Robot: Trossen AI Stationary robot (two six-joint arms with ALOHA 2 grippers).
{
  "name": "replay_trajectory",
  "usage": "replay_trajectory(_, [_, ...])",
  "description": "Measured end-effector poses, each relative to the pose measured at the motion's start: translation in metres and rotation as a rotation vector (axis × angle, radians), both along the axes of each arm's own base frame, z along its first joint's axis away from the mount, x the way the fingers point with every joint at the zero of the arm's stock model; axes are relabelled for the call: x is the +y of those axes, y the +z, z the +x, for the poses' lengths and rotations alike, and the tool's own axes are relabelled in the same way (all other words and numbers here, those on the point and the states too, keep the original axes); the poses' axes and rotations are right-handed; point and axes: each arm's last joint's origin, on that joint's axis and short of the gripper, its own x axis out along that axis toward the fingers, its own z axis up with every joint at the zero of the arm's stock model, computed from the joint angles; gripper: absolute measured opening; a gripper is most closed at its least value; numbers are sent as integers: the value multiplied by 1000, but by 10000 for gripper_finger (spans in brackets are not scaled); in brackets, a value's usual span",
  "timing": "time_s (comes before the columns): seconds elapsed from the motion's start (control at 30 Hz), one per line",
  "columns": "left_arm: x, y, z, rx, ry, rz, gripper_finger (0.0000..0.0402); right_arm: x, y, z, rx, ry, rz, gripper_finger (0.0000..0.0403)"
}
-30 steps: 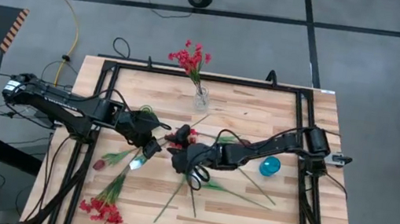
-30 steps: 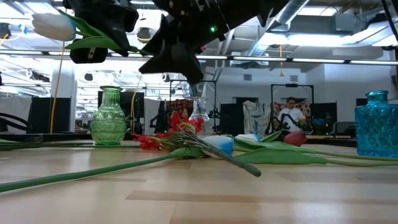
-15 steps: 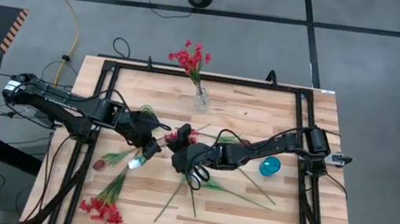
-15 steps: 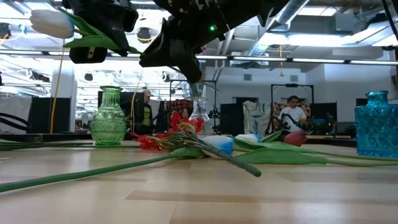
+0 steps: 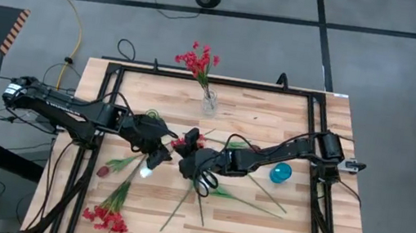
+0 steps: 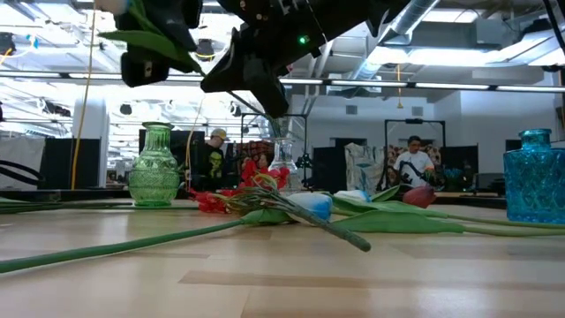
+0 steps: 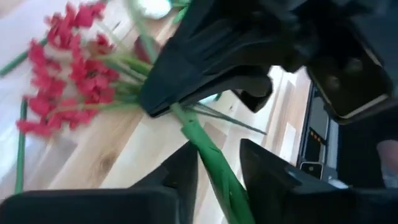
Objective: Sort flowers into vase by color
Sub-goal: Put the top left white tulip into the blue vase
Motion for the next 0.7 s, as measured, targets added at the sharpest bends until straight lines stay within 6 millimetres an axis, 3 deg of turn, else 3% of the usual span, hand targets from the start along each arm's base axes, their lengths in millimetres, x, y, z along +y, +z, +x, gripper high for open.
replay_trajectory(0.23, [0, 8, 2, -103, -99, 140, 140, -1, 23, -16, 15, -55, 113, 31])
replay_trajectory(0.4, [1, 25, -1, -243, -122, 217, 141, -4, 40, -34, 65, -91, 201, 35])
replay_trajectory(0.7, [6, 53, -28, -392, -94, 313, 141, -11, 57, -61, 140, -200, 326, 35])
